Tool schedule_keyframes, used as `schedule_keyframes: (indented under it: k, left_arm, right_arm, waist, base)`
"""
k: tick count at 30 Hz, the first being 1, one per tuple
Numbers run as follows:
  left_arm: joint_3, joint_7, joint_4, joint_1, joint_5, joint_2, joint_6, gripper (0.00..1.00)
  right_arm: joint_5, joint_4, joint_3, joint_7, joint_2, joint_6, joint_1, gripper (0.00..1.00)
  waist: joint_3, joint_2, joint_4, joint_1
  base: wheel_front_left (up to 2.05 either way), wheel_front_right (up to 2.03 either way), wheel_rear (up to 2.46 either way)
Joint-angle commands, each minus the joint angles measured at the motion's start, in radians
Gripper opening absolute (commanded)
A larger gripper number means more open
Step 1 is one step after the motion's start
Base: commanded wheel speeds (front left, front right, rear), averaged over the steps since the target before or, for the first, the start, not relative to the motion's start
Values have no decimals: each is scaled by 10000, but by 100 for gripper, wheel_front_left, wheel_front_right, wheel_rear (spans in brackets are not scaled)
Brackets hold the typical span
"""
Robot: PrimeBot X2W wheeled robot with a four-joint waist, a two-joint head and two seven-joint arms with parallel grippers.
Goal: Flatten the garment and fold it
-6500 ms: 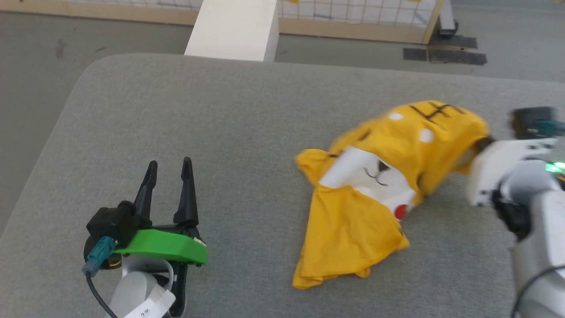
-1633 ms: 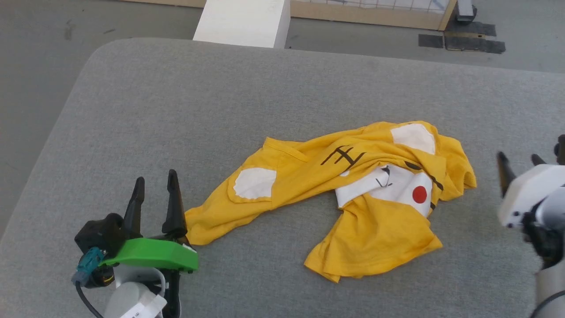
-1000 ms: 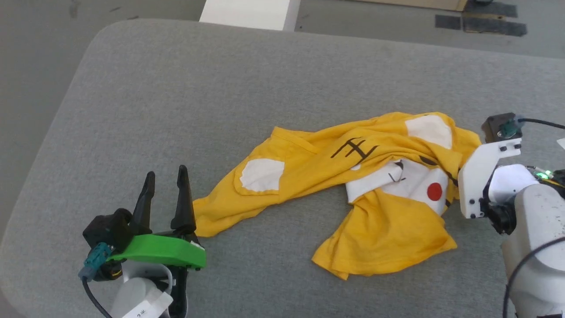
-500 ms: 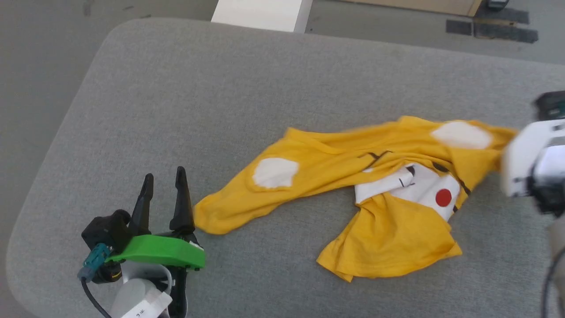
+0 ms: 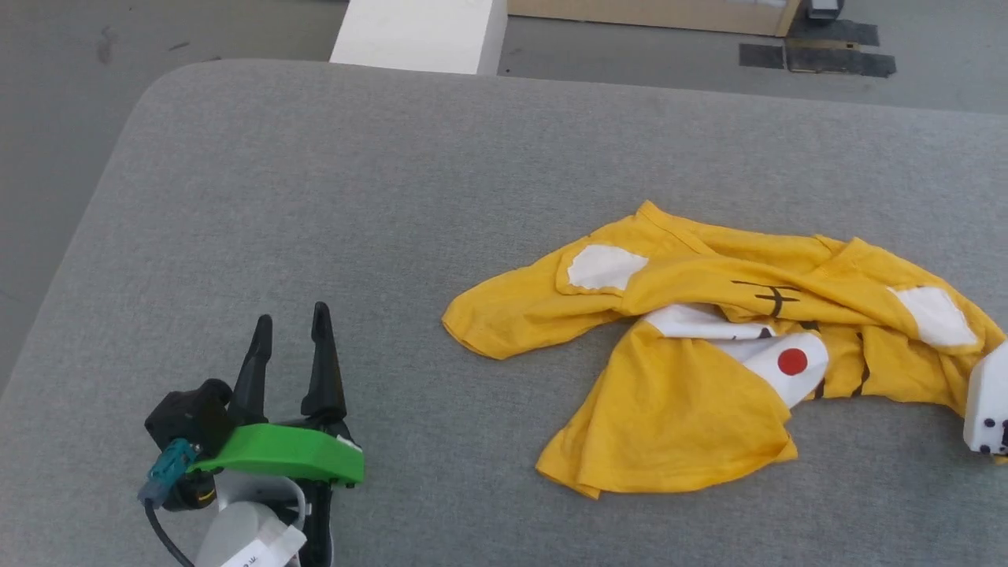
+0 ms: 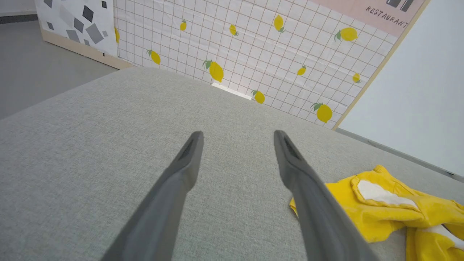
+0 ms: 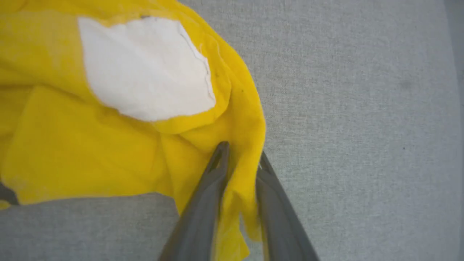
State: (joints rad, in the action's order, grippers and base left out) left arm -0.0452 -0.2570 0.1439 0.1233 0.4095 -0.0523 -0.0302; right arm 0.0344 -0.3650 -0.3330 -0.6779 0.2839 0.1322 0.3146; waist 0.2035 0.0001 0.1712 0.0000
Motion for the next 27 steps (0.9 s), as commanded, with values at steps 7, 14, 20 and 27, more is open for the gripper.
schedule_keyframes:
  k: [7,14,20,27]
  left_arm:
    - [-2,-47,252,-72,-97,20,-89,100]
    - [-346,1177,612,590,200,17,-43,100]
    - [-1030,5116,2067,2507,56,-329,620,100]
    - [-2052,8808,3041,4139,-527,-920,752,100]
  right_arm:
    - [-737,1695,-1820,2580,-1821,-15,-708,100]
    - [-2017,2897,-2136,3165,-2328,-15,-1945,100]
    - [-2333,3144,-1892,3157,-2334,-15,-1942,100]
    - [-2184,3358,-1853,3090,-2335,-15,-1687,100]
  waist:
    - [-560,-1,-221,0]
    - [-738,-1,-667,0]
    - [-361,-1,-1220,0]
    - [274,-1,-1756,0]
  base:
    - [0,0,0]
    - [0,0,0]
    - [0,0,0]
    - [0,0,0]
